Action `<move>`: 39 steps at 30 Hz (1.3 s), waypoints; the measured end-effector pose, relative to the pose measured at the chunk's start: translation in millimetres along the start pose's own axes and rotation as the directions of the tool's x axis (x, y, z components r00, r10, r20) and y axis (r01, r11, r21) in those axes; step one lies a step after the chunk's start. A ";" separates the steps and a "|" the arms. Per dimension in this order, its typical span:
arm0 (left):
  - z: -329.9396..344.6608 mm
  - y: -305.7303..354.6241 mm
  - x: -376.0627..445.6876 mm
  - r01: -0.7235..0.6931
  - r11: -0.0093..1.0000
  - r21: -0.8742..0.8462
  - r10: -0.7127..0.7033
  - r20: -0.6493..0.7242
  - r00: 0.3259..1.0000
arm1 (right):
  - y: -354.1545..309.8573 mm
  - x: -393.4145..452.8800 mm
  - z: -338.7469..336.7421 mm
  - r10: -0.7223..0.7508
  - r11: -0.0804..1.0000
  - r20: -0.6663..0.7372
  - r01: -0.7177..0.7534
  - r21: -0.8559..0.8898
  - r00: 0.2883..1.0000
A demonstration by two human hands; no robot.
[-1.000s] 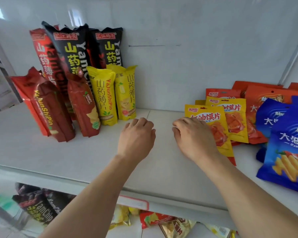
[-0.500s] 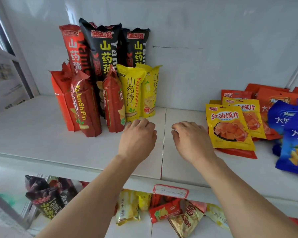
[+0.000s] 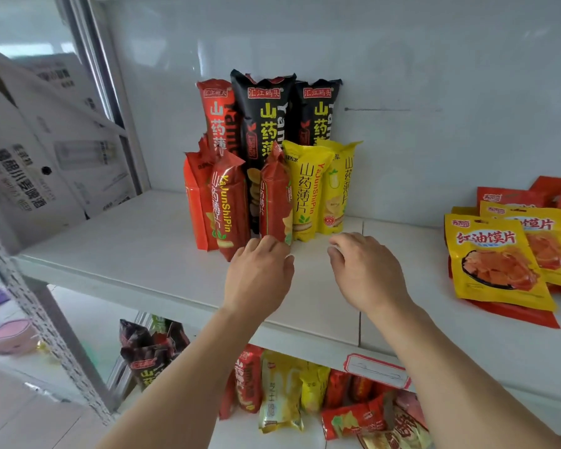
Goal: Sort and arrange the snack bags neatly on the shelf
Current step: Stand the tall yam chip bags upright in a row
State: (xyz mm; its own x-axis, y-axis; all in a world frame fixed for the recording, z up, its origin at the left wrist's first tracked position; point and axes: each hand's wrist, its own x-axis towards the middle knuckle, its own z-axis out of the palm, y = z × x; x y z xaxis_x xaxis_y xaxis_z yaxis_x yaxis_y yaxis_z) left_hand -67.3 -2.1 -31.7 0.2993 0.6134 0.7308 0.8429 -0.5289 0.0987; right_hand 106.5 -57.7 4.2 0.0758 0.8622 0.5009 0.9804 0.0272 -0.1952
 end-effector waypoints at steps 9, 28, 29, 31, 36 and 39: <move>-16.1 -86.8 7.4 0.183 0.961 -0.206 -0.214 -0.136 0.967 | -74.5 39.6 36.8 0.152 0.924 -0.126 -0.096 0.369 0.980; 8.9 -188.1 60.8 0.437 0.120 -0.891 -0.183 0.413 0.892 | -140.1 77.6 127.9 0.590 0.614 -0.137 -0.332 0.716 0.796; 12.2 -189.9 62.1 0.434 0.105 -0.895 -0.171 0.414 0.894 | -138.8 78.2 128.9 0.594 0.611 -0.136 -0.334 0.718 0.793; 21.6 -194.4 63.9 0.441 0.100 -0.892 -0.160 0.423 0.892 | -137.4 79.2 130.0 0.599 0.611 -0.115 -0.360 0.705 0.792; 31.6 -196.6 65.5 0.455 0.102 -0.885 -0.151 0.438 0.886 | -136.2 79.7 135.4 0.558 0.667 -0.097 -0.376 0.643 0.824; 33.6 -197.9 63.7 0.475 0.090 -0.876 -0.129 0.462 0.877 | -131.9 80.3 140.5 0.529 0.603 -0.053 -0.332 0.725 0.847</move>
State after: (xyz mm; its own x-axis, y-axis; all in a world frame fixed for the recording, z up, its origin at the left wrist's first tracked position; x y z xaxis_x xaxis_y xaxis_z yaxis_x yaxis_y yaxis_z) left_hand -200.0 161.4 -27.4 0.3607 0.8774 0.3163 -0.1732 -0.2702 0.9471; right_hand -42.3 79.1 -48.3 0.5926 0.7179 0.3653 0.4345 0.0970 -0.8954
